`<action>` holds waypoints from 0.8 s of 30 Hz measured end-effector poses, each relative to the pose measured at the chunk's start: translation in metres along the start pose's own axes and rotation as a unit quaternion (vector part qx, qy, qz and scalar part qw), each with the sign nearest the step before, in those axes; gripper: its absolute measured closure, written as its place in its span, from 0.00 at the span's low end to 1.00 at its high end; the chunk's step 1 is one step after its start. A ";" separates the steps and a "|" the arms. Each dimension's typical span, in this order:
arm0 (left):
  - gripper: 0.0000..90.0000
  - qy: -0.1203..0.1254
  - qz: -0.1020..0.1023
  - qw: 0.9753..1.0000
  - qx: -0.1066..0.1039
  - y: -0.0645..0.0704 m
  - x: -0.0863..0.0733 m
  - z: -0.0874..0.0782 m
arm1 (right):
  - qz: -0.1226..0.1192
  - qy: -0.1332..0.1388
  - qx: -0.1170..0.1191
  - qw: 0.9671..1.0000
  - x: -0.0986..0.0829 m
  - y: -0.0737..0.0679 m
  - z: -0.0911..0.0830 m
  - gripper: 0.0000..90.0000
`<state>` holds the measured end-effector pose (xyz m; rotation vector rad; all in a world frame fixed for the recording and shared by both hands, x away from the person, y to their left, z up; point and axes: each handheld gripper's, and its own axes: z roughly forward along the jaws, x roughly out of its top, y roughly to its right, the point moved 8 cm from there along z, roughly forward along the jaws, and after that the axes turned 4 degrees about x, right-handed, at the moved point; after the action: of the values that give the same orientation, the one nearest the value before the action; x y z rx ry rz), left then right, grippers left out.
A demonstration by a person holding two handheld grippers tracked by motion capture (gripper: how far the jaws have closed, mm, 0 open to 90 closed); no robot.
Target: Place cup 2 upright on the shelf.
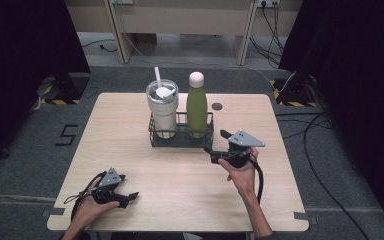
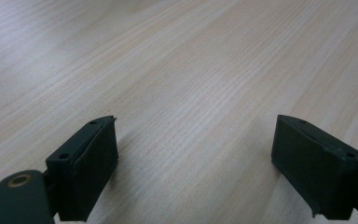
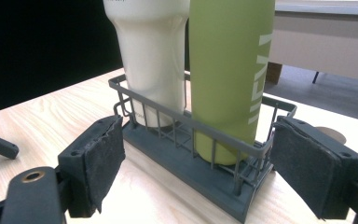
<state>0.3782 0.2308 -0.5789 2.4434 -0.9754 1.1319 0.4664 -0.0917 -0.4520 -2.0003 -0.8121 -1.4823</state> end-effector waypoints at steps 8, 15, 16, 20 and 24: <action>0.15 0.000 0.000 1.000 0.000 0.000 0.000 0.000 | 0.003 -0.006 -0.001 1.000 -0.009 -0.001 -0.004 0.19; 0.15 0.000 0.000 1.000 0.000 0.000 0.000 0.000 | 0.006 -0.010 0.000 1.000 -0.017 -0.002 -0.009 0.19; 0.15 0.000 0.000 1.000 0.000 0.000 0.000 0.000 | 0.007 -0.011 -0.001 1.000 -0.018 -0.002 -0.009 0.19; 0.15 0.000 0.000 1.000 0.000 0.000 0.000 0.000 | 0.007 -0.014 -0.001 1.000 -0.021 -0.003 -0.011 0.19; 0.15 0.000 0.000 1.000 0.000 0.000 0.000 0.000 | 0.002 -0.017 -0.005 1.000 -0.024 -0.003 -0.013 0.19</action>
<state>0.3782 0.2307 -0.5789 2.4435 -0.9759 1.1331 0.4502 -0.1024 -0.4711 -2.0374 -0.8167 -1.4568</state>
